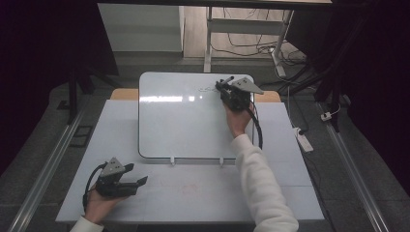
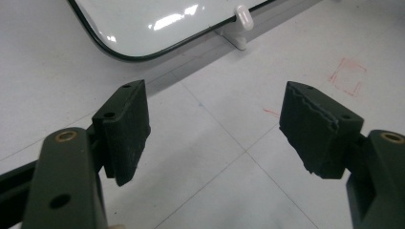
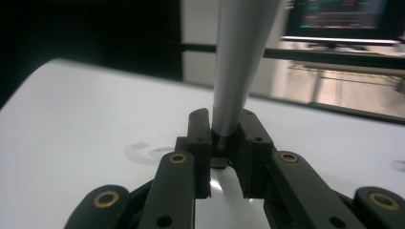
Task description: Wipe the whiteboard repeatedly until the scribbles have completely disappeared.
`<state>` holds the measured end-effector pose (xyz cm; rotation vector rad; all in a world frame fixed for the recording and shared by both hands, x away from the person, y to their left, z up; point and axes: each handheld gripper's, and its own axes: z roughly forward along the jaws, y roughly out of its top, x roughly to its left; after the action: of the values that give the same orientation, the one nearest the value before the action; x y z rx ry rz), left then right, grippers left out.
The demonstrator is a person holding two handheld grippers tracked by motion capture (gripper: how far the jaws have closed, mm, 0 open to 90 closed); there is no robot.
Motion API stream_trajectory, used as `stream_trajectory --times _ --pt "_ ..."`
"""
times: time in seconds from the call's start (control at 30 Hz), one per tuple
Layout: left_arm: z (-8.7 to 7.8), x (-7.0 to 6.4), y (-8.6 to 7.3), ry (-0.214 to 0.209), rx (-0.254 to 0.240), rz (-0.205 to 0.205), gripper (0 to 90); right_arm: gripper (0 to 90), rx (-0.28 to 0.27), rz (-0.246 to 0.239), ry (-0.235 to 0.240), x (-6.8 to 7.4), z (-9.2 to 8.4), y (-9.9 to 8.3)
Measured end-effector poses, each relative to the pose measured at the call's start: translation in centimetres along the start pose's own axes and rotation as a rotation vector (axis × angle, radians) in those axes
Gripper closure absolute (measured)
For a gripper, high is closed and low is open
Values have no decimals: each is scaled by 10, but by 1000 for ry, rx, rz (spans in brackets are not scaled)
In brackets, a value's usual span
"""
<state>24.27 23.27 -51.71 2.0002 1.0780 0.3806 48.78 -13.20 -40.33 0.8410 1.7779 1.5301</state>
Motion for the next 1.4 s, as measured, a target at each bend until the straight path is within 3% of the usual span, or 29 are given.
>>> stream_trajectory --times 0.07,0.17,0.23,0.33,0.4,0.43,0.57,0.63,0.7,0.77,0.8,0.9,0.97,1.0,1.07,1.13,1.3,1.33,1.4 --pt "0 -1 0 0 0 4 261 776 17 -44 5 5 0 0" --pt "-1 -1 0 0 0 6 261 776 -3 7 -41 -6 -5 1" --pt "-1 -1 0 2 -2 3 261 776 -10 37 -34 -8 -6 -1" --pt "1 0 0 1 1 0 261 776 13 -4 41 7 -1 -5" --pt "1 -1 0 0 2 3 261 776 22 -31 51 12 0 -6" --pt "0 -1 0 0 1 3 261 776 22 -18 52 10 0 -6" --pt "-1 0 0 2 -3 1 261 777 11 17 -14 -5 -9 -5" --pt "0 1 0 -1 -1 -2 261 776 8 22 -19 -5 -12 -7" --pt "1 1 0 -7 1 -3 261 777 18 19 11 2 -12 -11" --pt "0 -1 1 -7 -1 -1 261 777 32 -26 20 10 -12 -13" --pt "0 -1 1 -6 -1 1 261 777 32 -26 19 9 -14 -13" --pt "-1 -1 0 -3 -3 0 261 776 15 18 -39 -4 -19 -12" --pt "-2 0 0 -3 -4 -4 261 776 1 64 -36 -9 -21 -13" --pt "-1 1 0 -2 -4 -5 261 776 2 52 -43 -7 -21 -13" --pt "0 1 0 -1 -2 -5 261 776 13 28 8 1 -17 -14" --pt "0 0 0 -1 -3 -5 261 777 25 -13 12 7 -15 -14" --pt "-1 1 0 -1 -5 -5 261 777 -18 101 -27 -7 -13 -11" --pt "0 1 0 -1 -6 -6 261 777 -16 90 -25 -4 -13 -11" --pt "0 2 0 -3 -3 -6 261 777 -1 61 36 6 -9 -13"
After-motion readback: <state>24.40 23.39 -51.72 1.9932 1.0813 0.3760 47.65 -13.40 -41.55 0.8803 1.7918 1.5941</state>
